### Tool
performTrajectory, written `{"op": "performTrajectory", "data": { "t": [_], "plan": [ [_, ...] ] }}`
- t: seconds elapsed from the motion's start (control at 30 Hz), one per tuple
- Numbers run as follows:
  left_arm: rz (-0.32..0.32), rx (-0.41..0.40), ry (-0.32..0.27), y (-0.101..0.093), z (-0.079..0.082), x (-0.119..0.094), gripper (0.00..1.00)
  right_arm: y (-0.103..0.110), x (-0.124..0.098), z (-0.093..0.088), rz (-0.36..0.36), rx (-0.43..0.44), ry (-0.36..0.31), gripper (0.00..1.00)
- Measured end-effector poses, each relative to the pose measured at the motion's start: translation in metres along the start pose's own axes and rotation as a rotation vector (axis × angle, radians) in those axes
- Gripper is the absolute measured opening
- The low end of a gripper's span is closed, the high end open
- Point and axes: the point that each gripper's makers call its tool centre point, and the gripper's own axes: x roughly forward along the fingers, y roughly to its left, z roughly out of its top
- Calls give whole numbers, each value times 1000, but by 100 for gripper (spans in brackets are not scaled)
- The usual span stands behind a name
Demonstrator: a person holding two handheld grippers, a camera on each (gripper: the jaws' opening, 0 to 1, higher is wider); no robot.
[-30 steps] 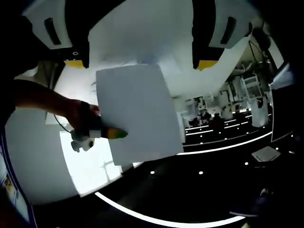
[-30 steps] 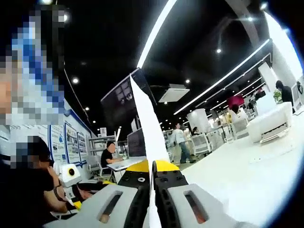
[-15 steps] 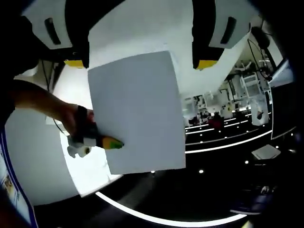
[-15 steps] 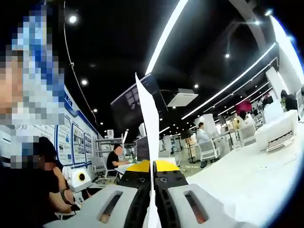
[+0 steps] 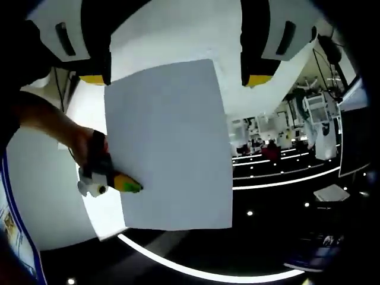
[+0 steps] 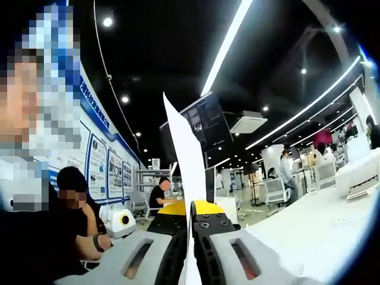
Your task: Organize the stack of printing papers by aligning and flattening the scattered papers on the table
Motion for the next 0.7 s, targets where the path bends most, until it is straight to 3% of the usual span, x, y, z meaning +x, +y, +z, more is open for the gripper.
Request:
{"op": "performTrajectory", "data": {
  "t": [0.17, 0.7],
  "plan": [
    [-17, -44, -25, 0, 8, -1, 92, 5, -3, 6, 55, -14, 0, 0],
    [1, -33, -44, 9, 11, -4, 92, 14, -1, -1, 110, -44, 47, 0]
  ]
}}
